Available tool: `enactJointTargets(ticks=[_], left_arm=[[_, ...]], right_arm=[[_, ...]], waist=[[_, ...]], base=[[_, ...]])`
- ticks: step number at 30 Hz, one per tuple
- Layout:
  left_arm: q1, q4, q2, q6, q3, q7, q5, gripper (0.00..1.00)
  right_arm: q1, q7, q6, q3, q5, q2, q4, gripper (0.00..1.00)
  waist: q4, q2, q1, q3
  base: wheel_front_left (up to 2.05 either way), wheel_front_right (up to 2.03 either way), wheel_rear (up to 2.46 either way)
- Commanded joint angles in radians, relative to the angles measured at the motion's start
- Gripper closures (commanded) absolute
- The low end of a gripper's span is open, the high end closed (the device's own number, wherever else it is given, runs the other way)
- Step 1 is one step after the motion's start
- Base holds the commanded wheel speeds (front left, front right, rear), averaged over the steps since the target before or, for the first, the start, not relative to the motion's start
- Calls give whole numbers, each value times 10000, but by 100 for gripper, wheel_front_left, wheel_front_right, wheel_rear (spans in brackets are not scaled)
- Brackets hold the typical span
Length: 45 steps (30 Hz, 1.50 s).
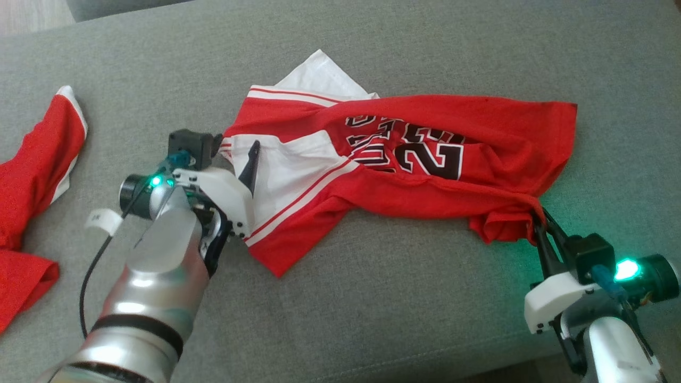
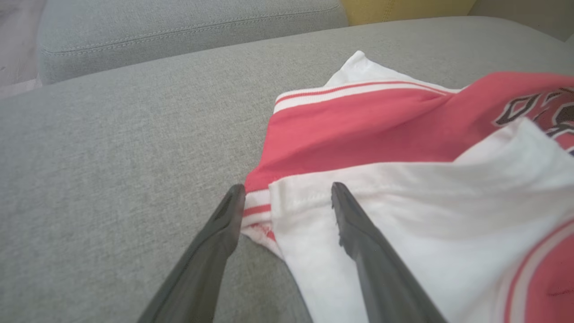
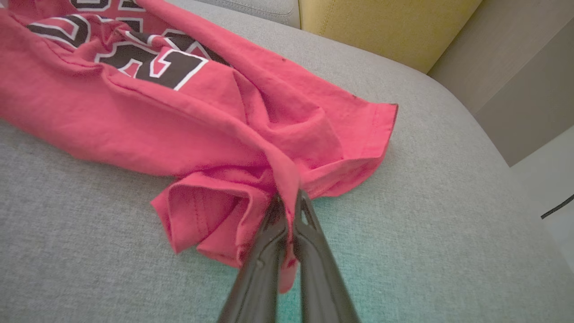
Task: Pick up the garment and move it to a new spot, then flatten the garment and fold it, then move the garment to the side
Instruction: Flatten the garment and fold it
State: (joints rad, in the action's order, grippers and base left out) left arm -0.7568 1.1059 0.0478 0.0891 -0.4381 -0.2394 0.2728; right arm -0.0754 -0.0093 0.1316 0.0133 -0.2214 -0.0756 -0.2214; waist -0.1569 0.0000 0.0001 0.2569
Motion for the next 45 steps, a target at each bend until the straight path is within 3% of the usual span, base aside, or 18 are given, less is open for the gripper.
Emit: enactJointTargets(ticks=[1, 4, 5, 6, 7, 18, 25, 31, 35, 39, 45], left_arm=[[-613, -138, 177, 27, 203, -118, 42, 0], [-740, 14, 166, 65, 143, -159, 44, 1], [-798, 106, 159, 96, 100, -177, 51, 60], [-824, 146, 155, 112, 82, -184, 60, 95], [-846, 182, 151, 127, 64, -191, 69, 100], [-872, 176, 118, 224, 137, -219, 347, 100], [-325, -1448, 238, 203, 656, -222, 519, 100], [500, -3721, 455, 87, 1247, -222, 356, 100], [1144, -5445, 635, -93, 1818, -223, 216, 100], [1578, -7115, 772, -302, 2481, -223, 68, 100], [1711, -8921, 826, -429, 3198, -223, -107, 100]], right_arm=[[-378, -99, -9, -212, -15, 9, 272, 100], [-395, -112, -9, -196, -40, 32, 246, 100], [-400, -126, -9, -185, -54, 46, 221, 100], [-404, -131, -9, -177, -58, 52, 208, 100], [-409, -135, -9, -170, -62, 58, 194, 100], [-417, -160, -9, -125, -106, 92, 60, 100], [-380, -209, -9, 32, -77, 59, 2, 100], [-548, -379, -9, 178, 46, -164, 143, 100], [-1014, -420, -9, -80, 27, -811, 231, 100], [-1785, -342, -9, -864, 36, -1933, 111, 100], [-3571, -329, -9, -3297, 351, -4024, -240, 100]], waist=[[-14, 0, -1, 39], [-32, 0, -1, 78], [-35, 0, -1, 91], [-33, 0, -1, 94], [-30, 0, -1, 95], [74, 0, -1, -38], [358, 0, -1, -446], [690, 0, -1, -1020], [902, 0, -1, -1480], [1105, 0, -1, -1962], [1264, 0, -1, -2592]], base=[[0, 0, 0], [0, 0, 0], [0, 0, 0], [0, 0, 0], [0, 0, 0], [0, 0, 0], [0, 0, 0], [0, 0, 0], [0, 0, 0], [0, 0, 0], [0, 0, 0]])
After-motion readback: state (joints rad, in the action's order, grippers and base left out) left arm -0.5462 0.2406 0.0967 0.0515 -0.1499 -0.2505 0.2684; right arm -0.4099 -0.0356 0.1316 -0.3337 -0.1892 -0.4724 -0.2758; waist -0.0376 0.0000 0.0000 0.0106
